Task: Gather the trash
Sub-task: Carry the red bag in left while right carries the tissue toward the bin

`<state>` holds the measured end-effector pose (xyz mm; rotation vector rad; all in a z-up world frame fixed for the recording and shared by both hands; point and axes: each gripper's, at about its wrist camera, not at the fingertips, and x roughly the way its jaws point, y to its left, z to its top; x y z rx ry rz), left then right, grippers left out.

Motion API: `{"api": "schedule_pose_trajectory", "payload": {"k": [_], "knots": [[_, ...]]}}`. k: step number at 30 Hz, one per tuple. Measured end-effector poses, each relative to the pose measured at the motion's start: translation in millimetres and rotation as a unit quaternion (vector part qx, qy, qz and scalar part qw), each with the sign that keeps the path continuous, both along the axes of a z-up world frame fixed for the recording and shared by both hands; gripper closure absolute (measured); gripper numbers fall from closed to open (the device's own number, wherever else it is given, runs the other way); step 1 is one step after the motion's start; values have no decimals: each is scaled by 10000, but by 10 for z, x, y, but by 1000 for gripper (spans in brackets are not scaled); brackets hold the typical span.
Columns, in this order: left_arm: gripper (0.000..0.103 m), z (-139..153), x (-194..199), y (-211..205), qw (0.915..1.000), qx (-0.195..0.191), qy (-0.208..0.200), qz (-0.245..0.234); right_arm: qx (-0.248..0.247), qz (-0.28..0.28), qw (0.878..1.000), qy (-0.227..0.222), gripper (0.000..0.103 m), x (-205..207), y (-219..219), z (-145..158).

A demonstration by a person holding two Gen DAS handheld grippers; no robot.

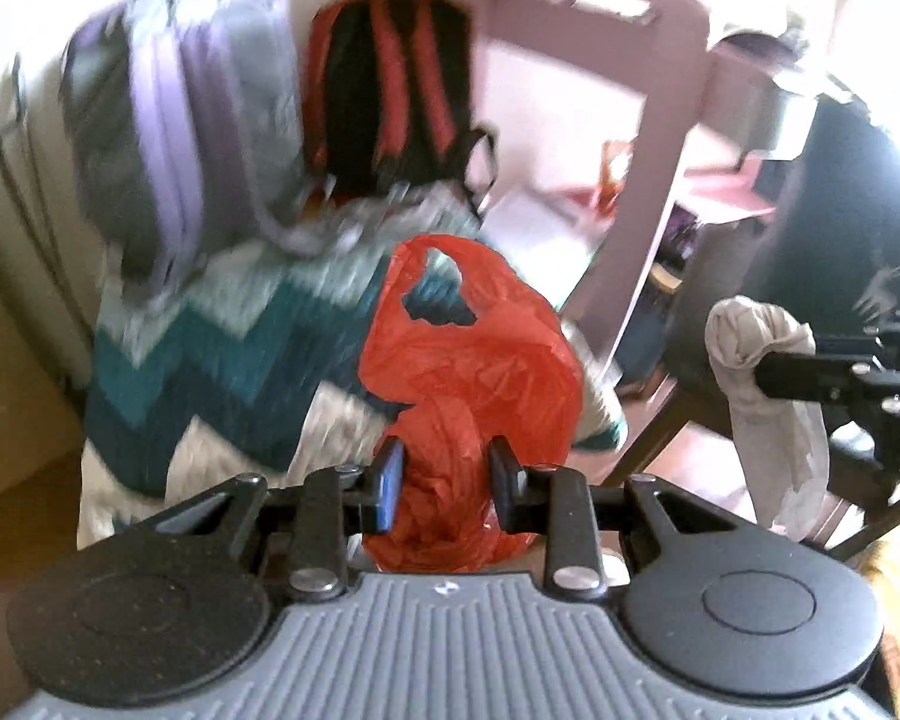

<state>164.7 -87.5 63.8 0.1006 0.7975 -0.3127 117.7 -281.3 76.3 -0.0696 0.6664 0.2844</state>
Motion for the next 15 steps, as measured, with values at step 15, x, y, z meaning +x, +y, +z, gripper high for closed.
{"api": "schedule_pose_trajectory", "payload": {"k": [15], "knots": [[74, 1477, -130, -1322, 9842, -270, -1396, -1051, -54, -980, 9846, -1447, 93, -273, -1127, 1375]]}}
